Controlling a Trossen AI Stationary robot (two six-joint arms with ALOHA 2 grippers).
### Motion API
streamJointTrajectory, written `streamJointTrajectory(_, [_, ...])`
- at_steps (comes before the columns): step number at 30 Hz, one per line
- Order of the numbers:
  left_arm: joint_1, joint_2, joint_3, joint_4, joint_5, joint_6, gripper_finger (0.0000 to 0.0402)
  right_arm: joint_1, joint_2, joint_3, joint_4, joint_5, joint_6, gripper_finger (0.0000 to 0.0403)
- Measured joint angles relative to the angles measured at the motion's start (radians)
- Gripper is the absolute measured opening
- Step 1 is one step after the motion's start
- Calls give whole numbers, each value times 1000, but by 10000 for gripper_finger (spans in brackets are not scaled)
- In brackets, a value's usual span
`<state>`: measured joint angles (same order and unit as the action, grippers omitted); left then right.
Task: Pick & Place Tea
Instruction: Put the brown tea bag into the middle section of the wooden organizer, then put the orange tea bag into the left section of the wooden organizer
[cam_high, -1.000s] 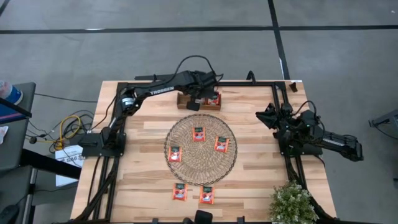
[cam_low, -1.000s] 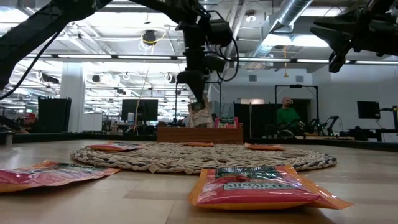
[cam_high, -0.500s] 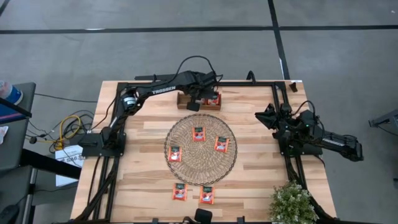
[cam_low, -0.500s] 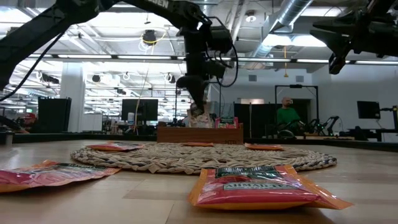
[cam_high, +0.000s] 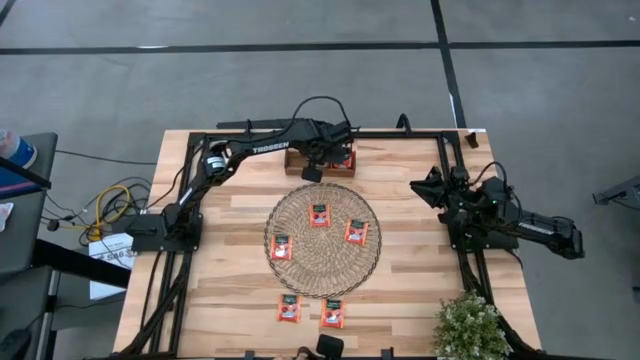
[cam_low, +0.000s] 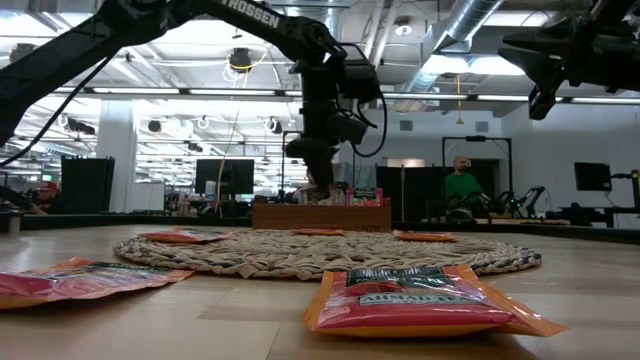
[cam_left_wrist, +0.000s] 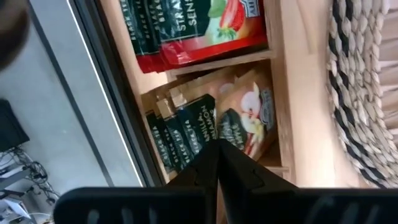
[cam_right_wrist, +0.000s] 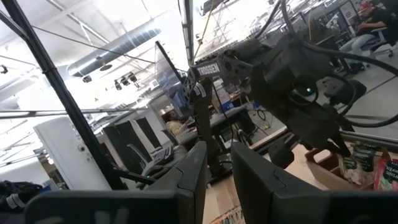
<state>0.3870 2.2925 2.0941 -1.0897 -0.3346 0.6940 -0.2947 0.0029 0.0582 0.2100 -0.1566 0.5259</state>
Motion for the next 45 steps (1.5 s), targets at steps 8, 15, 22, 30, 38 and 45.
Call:
streamJointTrajectory(8, [0, 0, 0, 11, -5, 0, 0, 0, 0, 0, -1, 0, 0, 67])
streamJointTrajectory(15, [-1, 0, 0, 30, -10, -1, 0, 0, 0, 0, -1, 0, -1, 67])
streamJointTrajectory(22, [-1, 0, 0, 37, -10, 0, 11, 0, 0, 0, -1, 0, -1, 67])
streamJointTrajectory(30, [-3, 0, 0, 37, -47, 17, 96, 0, 0, 0, -1, 0, -1, 67])
streamJointTrajectory(38, [-35, -49, 0, 17, -327, -49, 152, 0, 0, 0, -1, 0, 1, 67])
streamJointTrajectory(45, [-89, -208, 0, -154, 14, -420, 154, 0, 0, 0, 3, 1, 49, 67])
